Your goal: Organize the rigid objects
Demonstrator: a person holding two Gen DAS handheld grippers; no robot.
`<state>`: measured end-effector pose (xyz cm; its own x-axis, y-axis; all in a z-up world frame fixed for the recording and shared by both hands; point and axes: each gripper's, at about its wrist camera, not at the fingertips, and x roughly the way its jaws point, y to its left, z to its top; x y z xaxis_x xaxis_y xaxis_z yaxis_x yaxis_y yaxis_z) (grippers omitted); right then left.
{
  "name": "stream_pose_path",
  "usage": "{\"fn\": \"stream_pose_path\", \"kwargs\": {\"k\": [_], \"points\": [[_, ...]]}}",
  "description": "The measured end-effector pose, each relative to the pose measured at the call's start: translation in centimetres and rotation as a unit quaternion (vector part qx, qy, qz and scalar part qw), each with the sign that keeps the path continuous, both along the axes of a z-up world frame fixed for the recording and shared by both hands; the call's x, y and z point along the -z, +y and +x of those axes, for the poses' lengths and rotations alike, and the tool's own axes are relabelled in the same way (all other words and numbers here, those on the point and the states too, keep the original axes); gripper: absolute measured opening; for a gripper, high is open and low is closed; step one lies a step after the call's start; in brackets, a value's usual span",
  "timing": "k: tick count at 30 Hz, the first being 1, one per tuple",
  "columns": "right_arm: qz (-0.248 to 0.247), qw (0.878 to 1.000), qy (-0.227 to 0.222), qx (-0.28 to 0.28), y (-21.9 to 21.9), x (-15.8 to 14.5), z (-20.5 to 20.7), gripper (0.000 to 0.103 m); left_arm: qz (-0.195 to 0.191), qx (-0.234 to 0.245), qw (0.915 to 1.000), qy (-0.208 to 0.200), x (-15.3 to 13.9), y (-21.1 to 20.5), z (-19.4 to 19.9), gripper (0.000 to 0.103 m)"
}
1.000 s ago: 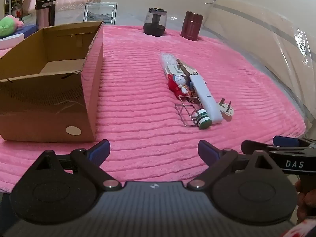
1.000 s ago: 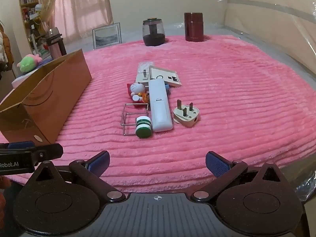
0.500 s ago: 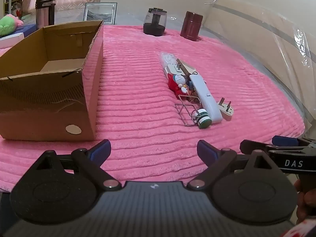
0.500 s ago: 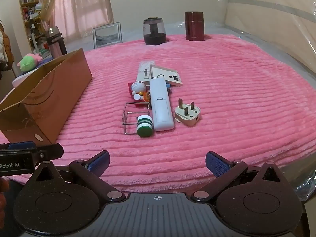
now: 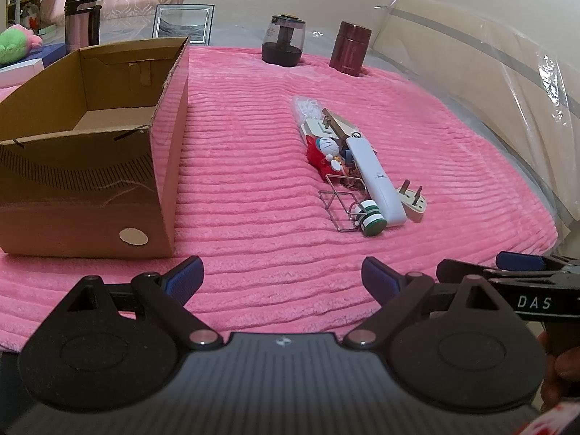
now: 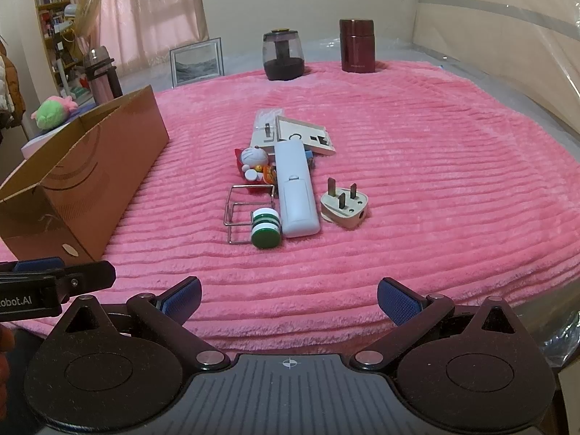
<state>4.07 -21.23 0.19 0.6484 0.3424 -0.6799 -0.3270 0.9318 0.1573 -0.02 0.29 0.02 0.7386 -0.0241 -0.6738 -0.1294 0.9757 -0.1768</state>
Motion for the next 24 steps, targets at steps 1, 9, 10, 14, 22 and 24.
{"fn": "stream_pose_path", "kwargs": {"k": [1, 9, 10, 14, 22, 24], "points": [[0.000, 1.000, 0.000, 0.000, 0.02, 0.02, -0.02, 0.101, -0.001, 0.000, 1.0000, 0.000, -0.01, -0.02, 0.01, 0.092], [0.000, 1.000, 0.001, 0.000, 0.09, -0.02, 0.08, 0.101, -0.002, 0.000, 1.0000, 0.000, -0.05, -0.01, -0.07, 0.092], [-0.001, 1.000, 0.001, 0.000, 0.09, -0.05, 0.08, 0.101, -0.002, 0.000, 1.0000, 0.000, -0.07, -0.04, -0.07, 0.092], [-0.002, 1.000, 0.002, 0.000, 0.12, 0.07, 0.17, 0.101, -0.002, -0.001, 1.0000, -0.001, -0.02, 0.04, -0.16, 0.092], [-0.002, 1.000, 0.003, 0.000, 0.12, 0.04, 0.14, 0.101, -0.001, 0.000, 1.0000, -0.001, -0.02, 0.02, -0.21, 0.092], [-0.001, 1.000, 0.004, 0.001, 0.04, 0.01, 0.17, 0.101, -0.002, 0.000, 1.0000, 0.000, -0.01, 0.01, -0.22, 0.092]]}}
